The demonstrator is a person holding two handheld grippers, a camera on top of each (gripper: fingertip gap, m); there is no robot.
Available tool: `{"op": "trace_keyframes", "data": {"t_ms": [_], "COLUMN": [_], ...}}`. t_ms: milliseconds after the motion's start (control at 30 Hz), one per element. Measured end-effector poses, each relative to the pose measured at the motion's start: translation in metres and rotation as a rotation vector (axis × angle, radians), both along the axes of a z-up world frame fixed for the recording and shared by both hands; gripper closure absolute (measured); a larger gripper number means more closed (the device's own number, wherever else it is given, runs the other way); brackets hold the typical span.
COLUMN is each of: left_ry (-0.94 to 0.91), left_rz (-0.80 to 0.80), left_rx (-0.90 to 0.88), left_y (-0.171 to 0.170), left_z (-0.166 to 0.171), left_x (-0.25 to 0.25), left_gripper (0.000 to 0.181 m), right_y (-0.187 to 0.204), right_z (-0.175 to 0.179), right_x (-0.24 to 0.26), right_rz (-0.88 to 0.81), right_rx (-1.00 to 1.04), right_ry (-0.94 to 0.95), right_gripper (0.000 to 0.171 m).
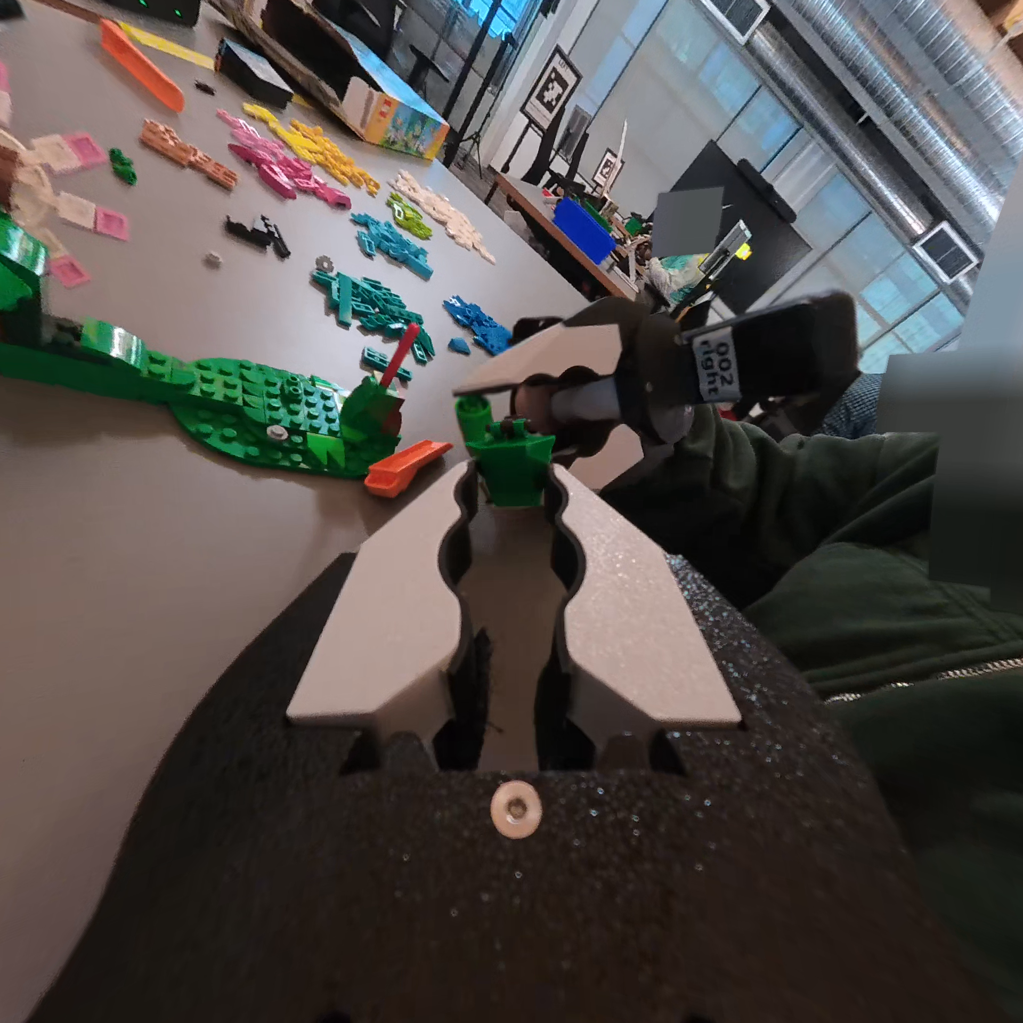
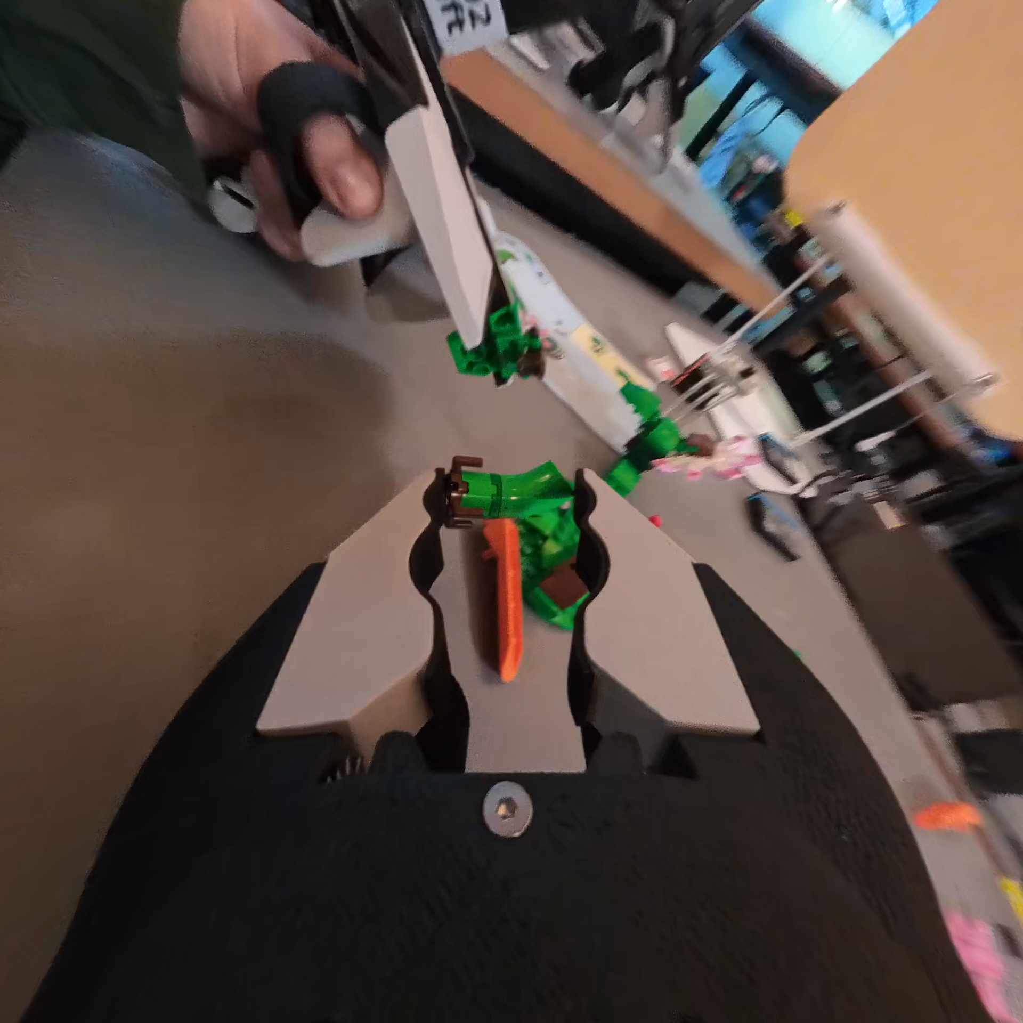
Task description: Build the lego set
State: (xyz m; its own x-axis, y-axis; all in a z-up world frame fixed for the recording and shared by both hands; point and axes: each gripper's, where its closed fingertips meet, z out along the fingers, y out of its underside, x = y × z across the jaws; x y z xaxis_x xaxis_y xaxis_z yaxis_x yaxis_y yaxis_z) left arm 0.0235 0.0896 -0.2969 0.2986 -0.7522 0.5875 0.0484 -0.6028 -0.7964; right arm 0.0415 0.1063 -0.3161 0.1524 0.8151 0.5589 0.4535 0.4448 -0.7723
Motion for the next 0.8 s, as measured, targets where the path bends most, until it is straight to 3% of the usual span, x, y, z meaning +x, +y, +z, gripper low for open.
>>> {"op": "trace_keyframes", "data": {"t_ms": [300, 800], "left_ry": [-0.017, -0.004], "left_rz": [-0.047, 0.025], "left_rx": [-0.063, -0.023], "left_y": [-0.002, 0.005], "left_z": [-0.010, -0.012], "left_x": [0.014, 0.017], "left_gripper": [0.160, 0.160], "right_y": [-0.003, 0.011], "right_z": [0.008, 0.011], "right_x": [-0.005, -0.002], "right_rz": [-0.024, -0.140], "right_rx": [0.222, 0.321], "right_ry": [-0.023, -0.063], "right_gripper": [0.126, 0.126]}}
